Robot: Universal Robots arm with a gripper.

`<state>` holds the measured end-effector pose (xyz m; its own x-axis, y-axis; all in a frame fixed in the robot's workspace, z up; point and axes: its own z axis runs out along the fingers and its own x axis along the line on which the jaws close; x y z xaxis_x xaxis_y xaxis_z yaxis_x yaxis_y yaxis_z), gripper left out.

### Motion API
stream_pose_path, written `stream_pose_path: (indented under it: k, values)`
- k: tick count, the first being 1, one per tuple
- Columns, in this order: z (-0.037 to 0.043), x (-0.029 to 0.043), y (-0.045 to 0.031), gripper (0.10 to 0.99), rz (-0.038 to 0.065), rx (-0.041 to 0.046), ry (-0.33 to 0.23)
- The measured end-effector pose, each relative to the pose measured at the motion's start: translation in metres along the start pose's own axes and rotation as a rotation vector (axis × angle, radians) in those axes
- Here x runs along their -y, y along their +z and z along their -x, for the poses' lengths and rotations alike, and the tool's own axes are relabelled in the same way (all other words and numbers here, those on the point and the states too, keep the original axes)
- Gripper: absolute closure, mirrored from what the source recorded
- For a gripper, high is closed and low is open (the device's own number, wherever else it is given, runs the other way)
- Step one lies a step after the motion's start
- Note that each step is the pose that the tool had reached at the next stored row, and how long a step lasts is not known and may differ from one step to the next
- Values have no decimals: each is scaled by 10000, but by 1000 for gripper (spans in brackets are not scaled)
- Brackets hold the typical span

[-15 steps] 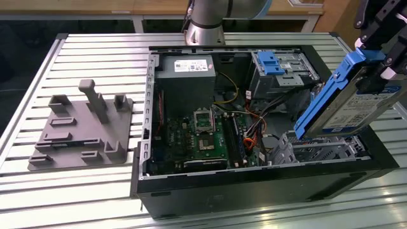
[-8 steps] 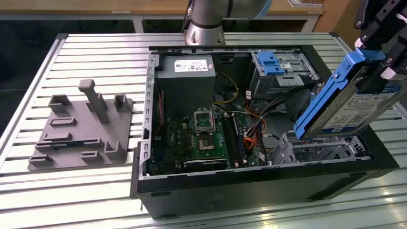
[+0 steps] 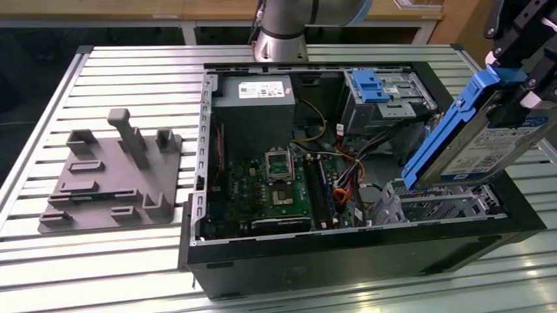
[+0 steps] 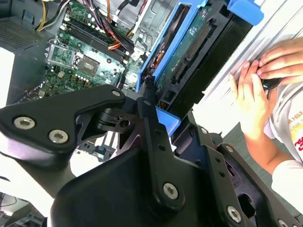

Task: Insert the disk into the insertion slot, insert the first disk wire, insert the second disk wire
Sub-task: 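Insert the disk into the insertion slot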

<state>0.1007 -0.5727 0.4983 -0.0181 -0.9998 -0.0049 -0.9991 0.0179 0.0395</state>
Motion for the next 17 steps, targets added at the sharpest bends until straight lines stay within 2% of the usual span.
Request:
stream_pose_path:
  k: [9, 10, 17]
  values:
    - [-7, 0, 0, 722, 10, 553, -29]
    - [-7, 0, 0, 722, 10, 592, -32]
    - [-8, 0, 0, 722, 11, 602, -33]
